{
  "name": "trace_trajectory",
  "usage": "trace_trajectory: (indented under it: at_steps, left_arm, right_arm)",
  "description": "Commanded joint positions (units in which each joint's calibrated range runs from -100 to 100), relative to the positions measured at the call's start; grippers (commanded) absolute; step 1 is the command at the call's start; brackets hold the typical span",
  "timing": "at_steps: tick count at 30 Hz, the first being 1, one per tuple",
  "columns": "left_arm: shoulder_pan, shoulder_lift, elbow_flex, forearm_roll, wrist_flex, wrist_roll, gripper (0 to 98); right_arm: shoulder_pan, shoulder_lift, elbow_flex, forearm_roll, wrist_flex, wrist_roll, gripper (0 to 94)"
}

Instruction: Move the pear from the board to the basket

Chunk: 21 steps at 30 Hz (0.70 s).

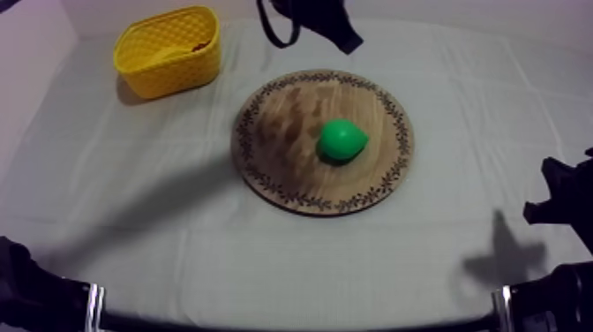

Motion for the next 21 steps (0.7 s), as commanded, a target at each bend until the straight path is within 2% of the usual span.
trace_trajectory:
  at_steps: [1,2,4,9,11,15,21]
  left_arm:
    - [-0.1,1.5,-0.5,-0.22,0.3,-0.9,0.4]
    - [-0.1,1.8,-0.5,-0.27,0.6,-1.6,3.2]
    - [-0.1,2.3,-0.4,-0.62,1.5,-2.2,17.0]
    - [-0.6,3.1,-0.3,-1.38,5.1,-1.7,71.7]
    - [-0.7,3.4,-0.3,-1.22,7.7,-2.7,84.1]
    - [-0.9,3.7,-0.3,-0.54,10.9,-3.9,93.2]
    - [-0.9,4.3,-0.1,0.32,12.6,-4.6,95.8]
  right_arm:
    - [0.0,0.0,0.1,0.0,0.0,0.0,0.5]
    - [0.0,0.0,0.1,0.0,0.0,0.0,0.5]
    - [0.0,0.0,0.1,0.0,0.0,0.0,0.5]
    - [0.0,0.0,0.1,0.0,0.0,0.0,0.5]
    - [0.0,0.0,0.1,0.0,0.0,0.0,0.5]
    - [0.0,0.0,0.1,0.0,0.0,0.0,0.5]
    - [0.0,0.0,0.1,0.0,0.0,0.0,0.5]
